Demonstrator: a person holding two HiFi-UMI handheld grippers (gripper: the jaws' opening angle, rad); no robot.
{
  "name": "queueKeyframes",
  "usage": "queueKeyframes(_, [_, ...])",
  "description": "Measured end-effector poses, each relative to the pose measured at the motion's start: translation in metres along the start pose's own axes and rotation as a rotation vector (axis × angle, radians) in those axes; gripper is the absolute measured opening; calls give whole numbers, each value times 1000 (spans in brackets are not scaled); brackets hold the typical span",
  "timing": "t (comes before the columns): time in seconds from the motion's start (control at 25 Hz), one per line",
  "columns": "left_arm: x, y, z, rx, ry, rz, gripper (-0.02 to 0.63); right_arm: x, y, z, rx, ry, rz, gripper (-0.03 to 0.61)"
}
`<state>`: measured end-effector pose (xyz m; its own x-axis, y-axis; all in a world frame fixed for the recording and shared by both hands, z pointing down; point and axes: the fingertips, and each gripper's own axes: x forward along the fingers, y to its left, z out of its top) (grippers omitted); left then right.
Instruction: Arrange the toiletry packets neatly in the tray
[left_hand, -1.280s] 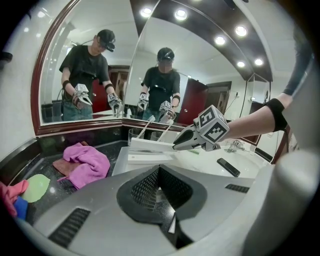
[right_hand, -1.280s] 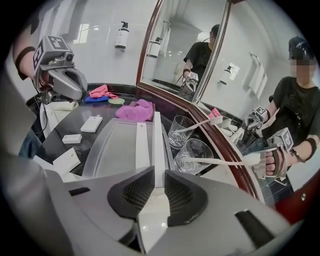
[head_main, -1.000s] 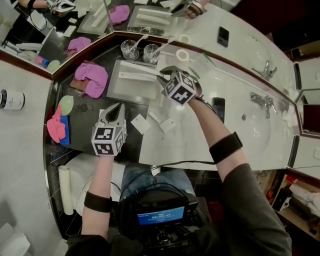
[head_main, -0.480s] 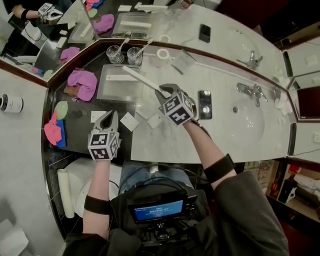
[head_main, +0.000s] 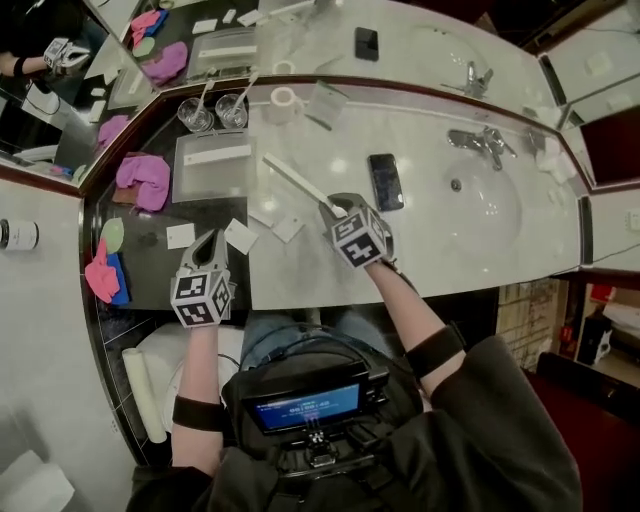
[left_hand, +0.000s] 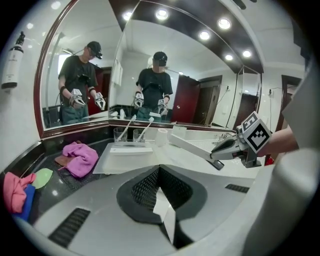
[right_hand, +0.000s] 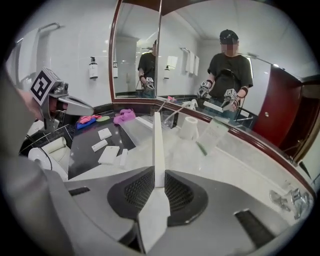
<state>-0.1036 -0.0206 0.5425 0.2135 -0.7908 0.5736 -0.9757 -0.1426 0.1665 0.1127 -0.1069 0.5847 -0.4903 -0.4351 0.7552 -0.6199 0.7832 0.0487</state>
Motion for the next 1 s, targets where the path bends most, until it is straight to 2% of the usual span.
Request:
queueKeyframes(0.36, [-8, -10, -10, 24, 31, -12, 0, 7, 10, -73, 175, 93, -33, 95])
queueKeyframes(0.92, [-16, -2, -10, 41, 38, -11, 0, 32, 26, -100, 249, 178, -28, 109])
queueKeyframes(1.0, [-15, -1, -11, 39, 38, -12, 0, 33, 29, -102, 246, 188, -22, 155])
